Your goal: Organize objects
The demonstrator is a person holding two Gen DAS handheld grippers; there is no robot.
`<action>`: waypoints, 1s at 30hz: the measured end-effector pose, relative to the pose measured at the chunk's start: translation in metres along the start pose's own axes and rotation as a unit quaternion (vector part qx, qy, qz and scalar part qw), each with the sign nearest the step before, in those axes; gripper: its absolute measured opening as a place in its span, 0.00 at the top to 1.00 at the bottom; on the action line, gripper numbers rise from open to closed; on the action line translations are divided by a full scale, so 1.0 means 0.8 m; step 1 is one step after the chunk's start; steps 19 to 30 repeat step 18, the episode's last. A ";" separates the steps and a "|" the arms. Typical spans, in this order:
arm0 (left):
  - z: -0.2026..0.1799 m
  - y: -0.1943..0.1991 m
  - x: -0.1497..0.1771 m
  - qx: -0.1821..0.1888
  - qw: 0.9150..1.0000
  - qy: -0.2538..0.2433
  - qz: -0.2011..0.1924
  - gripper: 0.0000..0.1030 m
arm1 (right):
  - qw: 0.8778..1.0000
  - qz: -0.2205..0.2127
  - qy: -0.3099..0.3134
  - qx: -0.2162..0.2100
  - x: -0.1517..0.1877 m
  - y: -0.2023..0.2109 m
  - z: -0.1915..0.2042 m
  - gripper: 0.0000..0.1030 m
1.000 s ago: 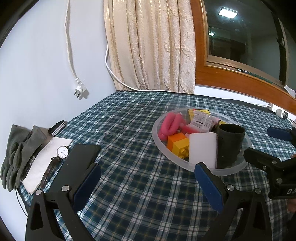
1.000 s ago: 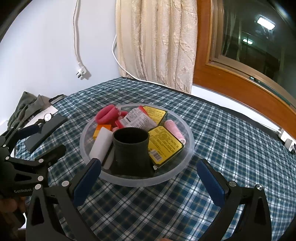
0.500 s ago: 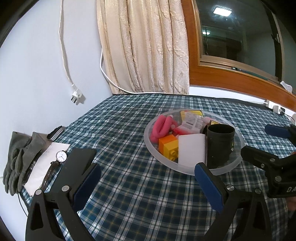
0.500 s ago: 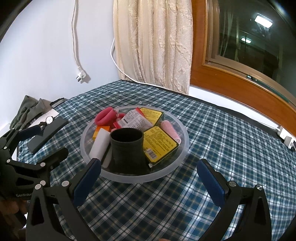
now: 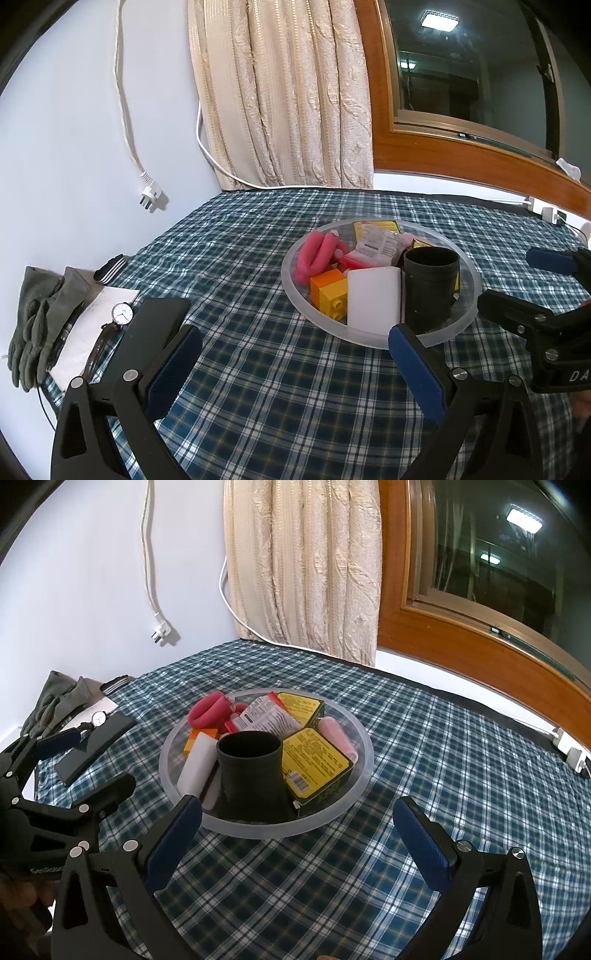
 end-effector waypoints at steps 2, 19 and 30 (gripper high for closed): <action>-0.001 0.001 0.000 0.000 1.000 0.001 0.000 0.01 | 1.000 0.001 0.000 0.000 0.001 0.001 0.000 0.00; 0.006 -0.002 0.004 -0.002 1.000 0.009 0.003 0.01 | 1.000 -0.022 0.014 -0.006 -0.006 0.005 0.009 0.00; 0.006 -0.002 0.004 -0.002 1.000 0.009 0.003 0.01 | 1.000 -0.022 0.014 -0.006 -0.006 0.005 0.009 0.00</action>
Point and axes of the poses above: each gripper's, at about its wrist camera, not at the fingertips, and y roughly against the way its jaws point, z to its left, x to its underside, the point moved 10 cm from there along -y, roughly the way its jaws point, and after that the axes turned 4 degrees about -z, right-handed, at the moved point
